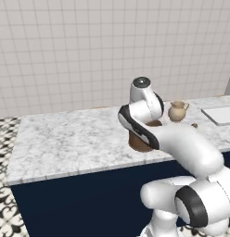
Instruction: Open the cabinet, pick up the bread from the cabinet and place it in the basket. Then move the basket to the dining counter.
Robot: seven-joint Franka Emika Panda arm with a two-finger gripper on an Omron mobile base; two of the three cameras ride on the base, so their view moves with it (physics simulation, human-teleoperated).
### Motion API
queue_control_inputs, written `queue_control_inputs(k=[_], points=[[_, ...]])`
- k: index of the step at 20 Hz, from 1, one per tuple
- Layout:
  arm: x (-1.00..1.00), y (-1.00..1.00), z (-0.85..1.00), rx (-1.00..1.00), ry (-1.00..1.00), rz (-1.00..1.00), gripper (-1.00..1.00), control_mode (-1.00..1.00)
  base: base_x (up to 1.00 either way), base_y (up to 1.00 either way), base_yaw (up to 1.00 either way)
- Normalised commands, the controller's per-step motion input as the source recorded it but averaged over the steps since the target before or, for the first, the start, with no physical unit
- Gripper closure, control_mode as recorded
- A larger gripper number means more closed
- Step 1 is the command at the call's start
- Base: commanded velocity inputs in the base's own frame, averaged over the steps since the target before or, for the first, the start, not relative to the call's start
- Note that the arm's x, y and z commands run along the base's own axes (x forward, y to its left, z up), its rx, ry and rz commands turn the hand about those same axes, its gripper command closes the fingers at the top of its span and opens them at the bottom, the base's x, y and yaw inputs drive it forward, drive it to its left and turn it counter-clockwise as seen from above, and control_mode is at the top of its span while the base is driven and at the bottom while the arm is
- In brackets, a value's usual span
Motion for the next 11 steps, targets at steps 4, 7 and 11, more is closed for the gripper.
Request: queue_control_inputs(k=[4, 7, 11], points=[[-0.29, 0.11, 0.52, 0.02, -0.07, -0.06, -1.00, -1.00, 0.00, 0.00, 0.00], [-0.19, -0.33, 0.45, 0.15, -0.01, 0.00, -1.00, -1.00, 0.00, 0.00, 0.00], [-0.11, -0.35, 0.40, 0.16, -0.01, -0.09, -1.00, -1.00, 0.00, 0.00, 0.00]])
